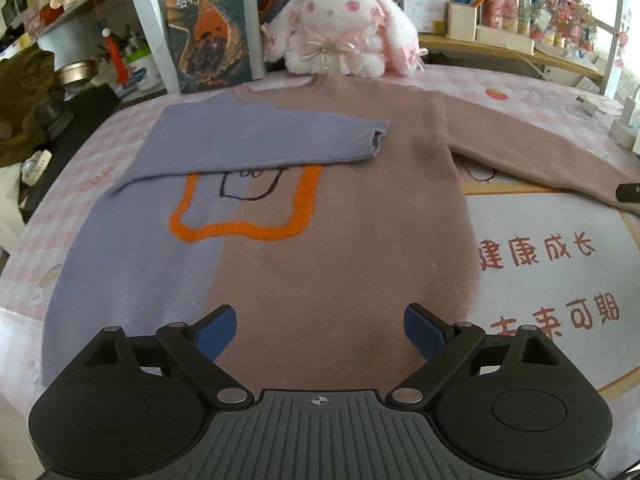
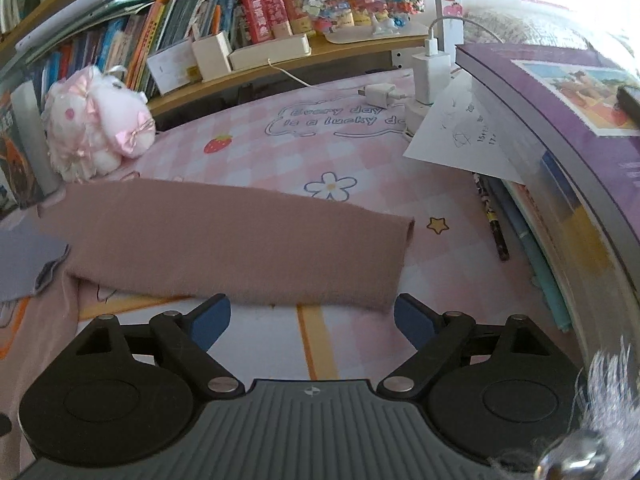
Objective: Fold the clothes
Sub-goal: 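Close the right gripper on the pink sleeve cuff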
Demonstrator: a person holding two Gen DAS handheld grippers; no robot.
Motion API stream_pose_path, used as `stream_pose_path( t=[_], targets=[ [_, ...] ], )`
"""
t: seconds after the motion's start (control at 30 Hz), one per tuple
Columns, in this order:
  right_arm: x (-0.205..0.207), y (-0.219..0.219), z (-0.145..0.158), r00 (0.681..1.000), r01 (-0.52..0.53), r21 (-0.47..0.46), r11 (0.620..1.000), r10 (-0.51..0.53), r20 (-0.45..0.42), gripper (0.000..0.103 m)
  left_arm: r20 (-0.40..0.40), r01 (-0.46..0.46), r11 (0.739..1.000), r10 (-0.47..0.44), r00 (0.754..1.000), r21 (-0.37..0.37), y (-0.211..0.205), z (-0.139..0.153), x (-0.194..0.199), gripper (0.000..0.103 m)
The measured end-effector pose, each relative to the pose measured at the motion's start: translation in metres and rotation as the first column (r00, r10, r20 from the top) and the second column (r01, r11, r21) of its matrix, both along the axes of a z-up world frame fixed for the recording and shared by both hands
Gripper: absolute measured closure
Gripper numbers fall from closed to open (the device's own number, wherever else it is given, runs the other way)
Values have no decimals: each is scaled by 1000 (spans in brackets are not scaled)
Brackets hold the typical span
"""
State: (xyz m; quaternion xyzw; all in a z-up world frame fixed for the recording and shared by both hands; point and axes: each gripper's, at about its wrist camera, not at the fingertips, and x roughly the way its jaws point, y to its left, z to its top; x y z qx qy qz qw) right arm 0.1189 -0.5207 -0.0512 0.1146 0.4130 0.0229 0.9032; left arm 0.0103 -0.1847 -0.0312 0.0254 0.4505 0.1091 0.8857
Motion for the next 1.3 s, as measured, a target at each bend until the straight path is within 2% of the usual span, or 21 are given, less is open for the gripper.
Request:
stream_pose_path(
  t=[0.07, 0.23, 0.3, 0.37, 0.43, 0.53, 0.7, 0.83, 1.1, 1.2, 1.3],
  targets=[
    [4, -3, -3, 1000, 12, 13, 1000, -12, -6, 21, -12, -3, 1000, 4, 1000, 11, 0, 0, 0, 10],
    [11, -5, -7, 999, 34, 8, 999, -34, 7, 24, -27, -5, 1000, 5, 1000, 31, 0, 2, 0, 10],
    [15, -6, -7, 999, 43, 17, 999, -43, 17, 28, -32, -5, 999, 6, 999, 38, 1, 2, 0, 10],
    [20, -8, -8, 998, 52, 44, 998, -53, 25, 38, -35, -6, 999, 8, 999, 43, 1, 2, 1, 10],
    [24, -11, -8, 997, 68, 97, 993, -71, 30, 43, -37, -10, 999, 11, 999, 44, 2, 2, 2, 10],
    [24, -12, -8, 996, 71, 184, 980, -79, 35, 44, -38, -11, 999, 12, 999, 40, 3, 1, 4, 10],
    [22, -2, -9, 999, 33, 250, 968, -41, 25, 43, -41, 10, 999, -8, 999, 44, -1, 0, 7, 10],
    [19, 5, -9, 999, -1, 256, 967, -8, 35, 44, -46, 12, 999, -10, 999, 48, -1, 0, 8, 10],
    [27, -10, -12, 995, 76, 223, 972, -89, 49, 51, -51, -23, 999, 25, 998, 47, 7, 0, 5, 10],
    [30, -17, -13, 992, 107, 239, 965, -119, 36, 66, -49, -25, 999, 27, 998, 45, 9, 0, 5, 10],
    [30, -18, -9, 992, 104, 247, 963, -118, 41, 87, -44, -20, 999, 22, 999, 43, 9, 1, 5, 10]
  ],
)
